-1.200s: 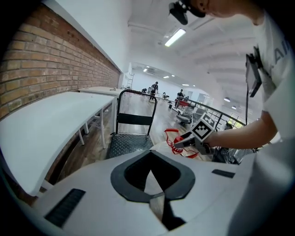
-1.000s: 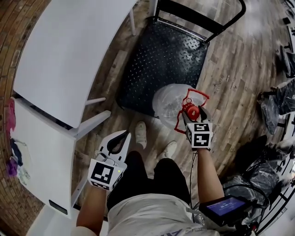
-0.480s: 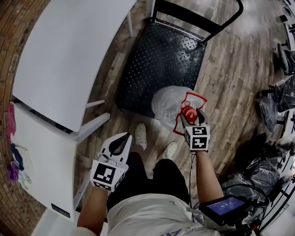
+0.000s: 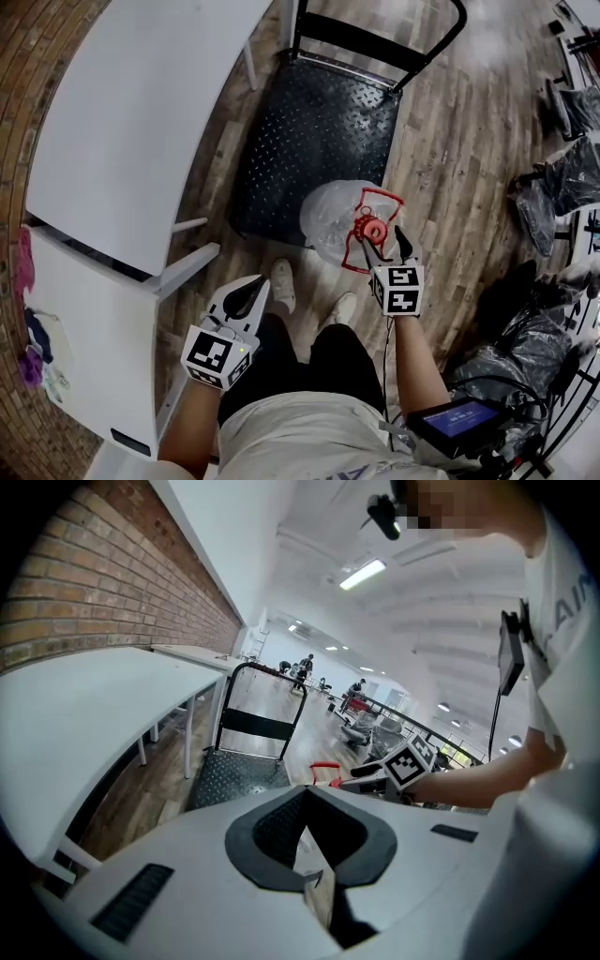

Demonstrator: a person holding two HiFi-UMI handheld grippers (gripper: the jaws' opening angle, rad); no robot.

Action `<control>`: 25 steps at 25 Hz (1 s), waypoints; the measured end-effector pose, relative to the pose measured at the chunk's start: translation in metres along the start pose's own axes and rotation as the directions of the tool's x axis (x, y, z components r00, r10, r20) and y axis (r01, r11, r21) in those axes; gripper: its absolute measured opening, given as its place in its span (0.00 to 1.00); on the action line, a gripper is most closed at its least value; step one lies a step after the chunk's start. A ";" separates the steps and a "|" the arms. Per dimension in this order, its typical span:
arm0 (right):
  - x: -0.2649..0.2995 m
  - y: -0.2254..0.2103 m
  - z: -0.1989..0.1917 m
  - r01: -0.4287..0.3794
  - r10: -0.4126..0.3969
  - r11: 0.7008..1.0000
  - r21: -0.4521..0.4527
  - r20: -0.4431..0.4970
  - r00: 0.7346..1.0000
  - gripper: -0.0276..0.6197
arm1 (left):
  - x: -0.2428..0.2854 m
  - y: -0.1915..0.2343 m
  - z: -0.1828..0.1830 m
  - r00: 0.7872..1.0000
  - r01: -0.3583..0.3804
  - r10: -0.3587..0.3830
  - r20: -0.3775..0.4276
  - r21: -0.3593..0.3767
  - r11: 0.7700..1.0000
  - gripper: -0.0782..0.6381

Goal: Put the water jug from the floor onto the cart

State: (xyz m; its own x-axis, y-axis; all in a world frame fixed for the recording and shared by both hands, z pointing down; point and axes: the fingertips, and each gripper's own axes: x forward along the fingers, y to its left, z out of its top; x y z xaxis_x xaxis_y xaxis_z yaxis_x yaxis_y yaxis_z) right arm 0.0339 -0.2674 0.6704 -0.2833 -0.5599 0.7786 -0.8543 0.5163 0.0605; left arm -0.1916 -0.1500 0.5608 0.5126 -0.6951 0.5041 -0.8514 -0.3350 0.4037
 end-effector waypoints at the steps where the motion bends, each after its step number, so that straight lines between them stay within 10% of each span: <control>1: -0.012 0.001 0.009 0.000 0.000 1.000 0.013 0.026 1.000 0.53 | 0.001 -0.002 0.003 1.000 0.014 -0.014 0.001 0.013 1.000 0.11; 11: -0.142 0.012 0.077 0.001 -0.017 0.999 0.053 0.298 0.954 0.53 | 0.010 -0.045 0.067 0.987 0.132 -0.148 0.069 0.192 0.972 0.11; 16: -0.201 -0.009 0.088 0.038 -0.072 0.995 0.091 0.401 0.913 0.37 | 0.005 -0.083 0.081 0.980 0.154 -0.179 0.082 0.245 0.957 0.11; 25: -0.299 -0.055 0.034 0.165 -0.238 0.969 0.185 0.507 0.828 0.18 | -0.012 -0.178 0.067 0.974 0.173 -0.215 0.068 0.385 0.906 0.11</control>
State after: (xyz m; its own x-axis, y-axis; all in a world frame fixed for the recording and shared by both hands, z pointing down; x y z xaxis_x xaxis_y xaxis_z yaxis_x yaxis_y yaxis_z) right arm 0.1508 -0.1504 0.4135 -0.2525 -0.9153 0.3137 -0.9549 0.2880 0.0718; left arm -0.0537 -0.1245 0.4318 0.6745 -0.6489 0.3522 -0.7263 -0.6688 0.1588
